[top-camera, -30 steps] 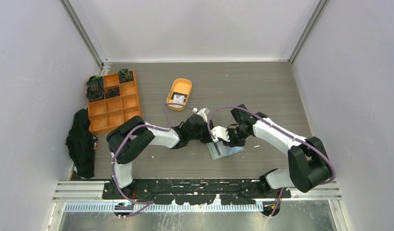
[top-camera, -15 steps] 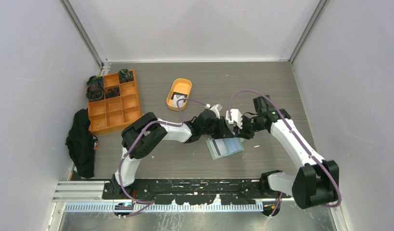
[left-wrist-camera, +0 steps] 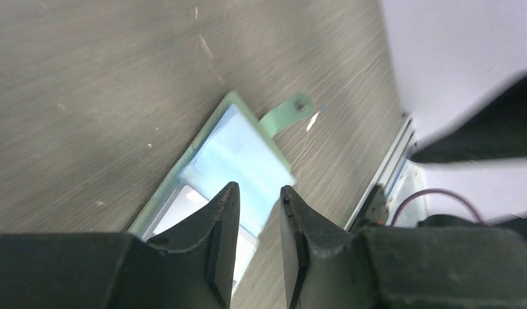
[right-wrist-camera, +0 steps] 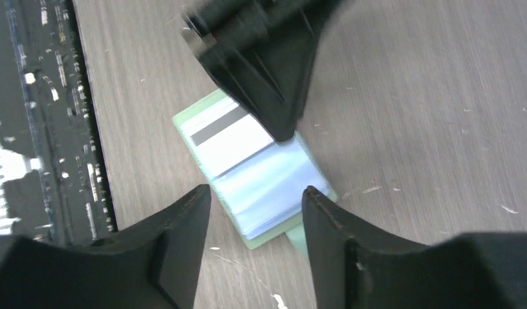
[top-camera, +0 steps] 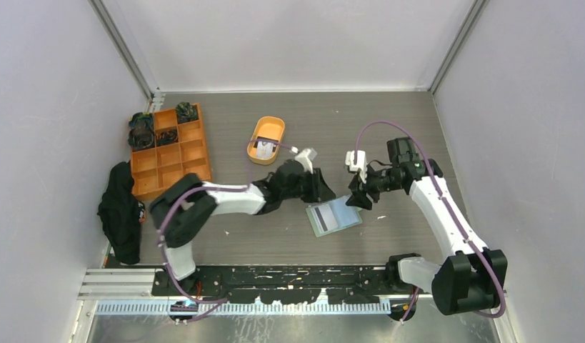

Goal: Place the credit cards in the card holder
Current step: Open the card holder at the center of the board, then move the storage box to the center of the board.

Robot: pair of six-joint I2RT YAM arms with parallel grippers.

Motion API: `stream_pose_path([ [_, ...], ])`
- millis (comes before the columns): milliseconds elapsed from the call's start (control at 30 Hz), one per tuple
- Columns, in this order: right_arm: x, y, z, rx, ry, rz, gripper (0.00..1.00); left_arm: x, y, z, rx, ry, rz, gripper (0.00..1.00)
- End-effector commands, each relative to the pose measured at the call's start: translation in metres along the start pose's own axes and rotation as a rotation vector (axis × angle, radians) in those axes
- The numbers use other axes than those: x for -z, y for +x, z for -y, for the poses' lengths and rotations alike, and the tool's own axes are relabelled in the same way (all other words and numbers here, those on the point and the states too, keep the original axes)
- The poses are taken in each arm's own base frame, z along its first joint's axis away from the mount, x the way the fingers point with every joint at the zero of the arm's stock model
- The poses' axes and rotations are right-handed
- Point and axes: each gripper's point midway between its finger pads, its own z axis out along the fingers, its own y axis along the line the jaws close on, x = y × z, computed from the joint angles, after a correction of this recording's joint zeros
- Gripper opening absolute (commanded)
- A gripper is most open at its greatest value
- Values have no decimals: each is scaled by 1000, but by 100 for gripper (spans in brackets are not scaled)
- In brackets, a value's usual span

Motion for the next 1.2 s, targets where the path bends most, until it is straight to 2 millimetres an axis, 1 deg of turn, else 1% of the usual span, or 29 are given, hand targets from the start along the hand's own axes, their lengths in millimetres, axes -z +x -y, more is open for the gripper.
stream_pose_path([
  [0,25,-46,28,-55,167,89,84,70,-85,38,-222,35,273,34],
  [33,29,-54,35,-50,206,106,97,82,-91,35,-251,21,287,36],
  [67,34,-64,40,-72,232,131,99,93,-96,31,-272,11,294,40],
  [133,38,-86,46,-206,254,221,99,112,-109,16,-273,-4,309,61],
  [167,41,-101,50,-258,258,281,100,120,-114,7,-249,-4,314,71],
  [200,43,-110,52,-276,248,307,99,127,-121,-4,-209,-1,317,81],
  [233,43,-118,51,-309,221,332,99,133,-128,-15,-156,7,319,86],
  [267,41,-128,51,-338,176,369,100,138,-135,-27,-93,18,321,87],
  [300,39,-131,52,-354,144,381,99,142,-143,-38,-38,31,321,90],
  [333,35,-131,54,-369,123,379,96,144,-151,-48,28,38,316,93],
  [367,32,-130,57,-385,109,381,94,148,-158,-64,85,17,309,93],
  [400,29,-124,59,-404,107,367,93,147,-162,-75,111,-9,292,90],
  [433,25,-116,61,-421,124,347,93,146,-164,-86,117,-61,271,88],
  [467,22,-110,61,-435,124,340,93,146,-164,-101,103,-151,249,87],
  [533,13,-102,59,-469,104,348,92,149,-171,-127,27,-343,213,87],
  [567,10,-97,58,-484,99,348,92,153,-177,-134,-5,-405,212,87],
  [600,8,-95,58,-490,99,347,91,154,-181,-146,-34,-470,202,87],
  [633,7,-93,58,-493,101,345,91,157,-191,-151,-69,-520,207,87],
  [767,5,-90,60,-503,99,340,91,171,-207,-190,-230,-753,142,89],
  [833,5,-90,59,-499,99,342,91,168,-213,-200,-361,-770,79,83],
  [900,5,-90,59,-495,102,344,91,161,-217,-208,-433,-767,22,77],
  [967,4,-90,59,-496,99,344,91,153,-218,-216,-464,-760,-41,69],
  [1067,5,-91,58,-494,94,347,90,146,-225,-226,-495,-766,-87,60],
  [1167,4,-91,57,-493,87,349,90,139,-232,-236,-526,-781,-124,55],
])
